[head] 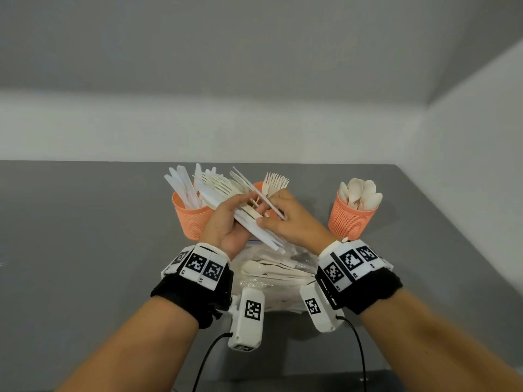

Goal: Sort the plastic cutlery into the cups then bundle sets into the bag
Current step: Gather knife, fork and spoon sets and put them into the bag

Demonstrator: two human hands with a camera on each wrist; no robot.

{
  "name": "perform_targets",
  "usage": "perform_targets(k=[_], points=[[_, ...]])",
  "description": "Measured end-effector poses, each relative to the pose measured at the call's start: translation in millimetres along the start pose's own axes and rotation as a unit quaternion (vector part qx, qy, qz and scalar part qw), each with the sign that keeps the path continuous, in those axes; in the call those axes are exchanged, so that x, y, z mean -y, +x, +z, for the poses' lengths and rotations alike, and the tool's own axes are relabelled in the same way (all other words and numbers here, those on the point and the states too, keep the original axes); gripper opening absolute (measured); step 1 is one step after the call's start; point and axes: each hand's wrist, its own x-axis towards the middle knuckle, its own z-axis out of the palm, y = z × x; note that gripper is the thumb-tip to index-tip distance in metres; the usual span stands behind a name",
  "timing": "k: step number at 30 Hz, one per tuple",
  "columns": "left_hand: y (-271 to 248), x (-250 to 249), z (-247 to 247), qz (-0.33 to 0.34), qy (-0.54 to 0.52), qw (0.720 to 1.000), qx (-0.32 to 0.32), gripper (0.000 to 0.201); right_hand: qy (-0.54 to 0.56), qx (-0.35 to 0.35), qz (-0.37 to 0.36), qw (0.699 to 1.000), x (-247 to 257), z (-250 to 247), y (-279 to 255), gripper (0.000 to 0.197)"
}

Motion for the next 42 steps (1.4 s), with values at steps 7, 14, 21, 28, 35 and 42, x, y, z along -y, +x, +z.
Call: perform_targets(k=[7, 14, 21, 28, 35, 42], points=[[0.7, 2.1, 10.7, 0.025, 0.032, 0.998, -0.048, 0.024, -0.063, -0.036, -0.138, 0.988, 6.5, 5.8, -2.7, 0.033], [-4.0, 4.5, 9.4, 0.022, 0.084, 0.996, -0.014, 0.031, -0.081, -0.023, -0.062, 0.994, 8.3, 0.9, 2.0, 0.031], [-6.6, 0.7, 5.9, 0.035, 0.09, 0.995, -0.007, 0.027, 0.224, 0.048, 0.112, 0.967, 5.6, -4.4, 3.6, 0.024], [-8.1, -26.2, -16.7, 0.074, 0.129, 0.983, -0.111, 0.019, 0.353, 0.027, 0.096, 0.93, 12.6, -3.9, 23.2, 0.023], [-23.4, -63.9, -63.7, 0.133, 0.14, 0.966, -0.173, 0.019, 0.38, -0.037, 0.038, 0.923, 43.6, 34.7, 73.2, 0.024], [-24.0, -80.7, -87.0, 0.109, 0.155, 0.97, -0.149, 0.019, 0.273, -0.032, 0.036, 0.961, 51.2, 93.7, 113.7, 0.017]])
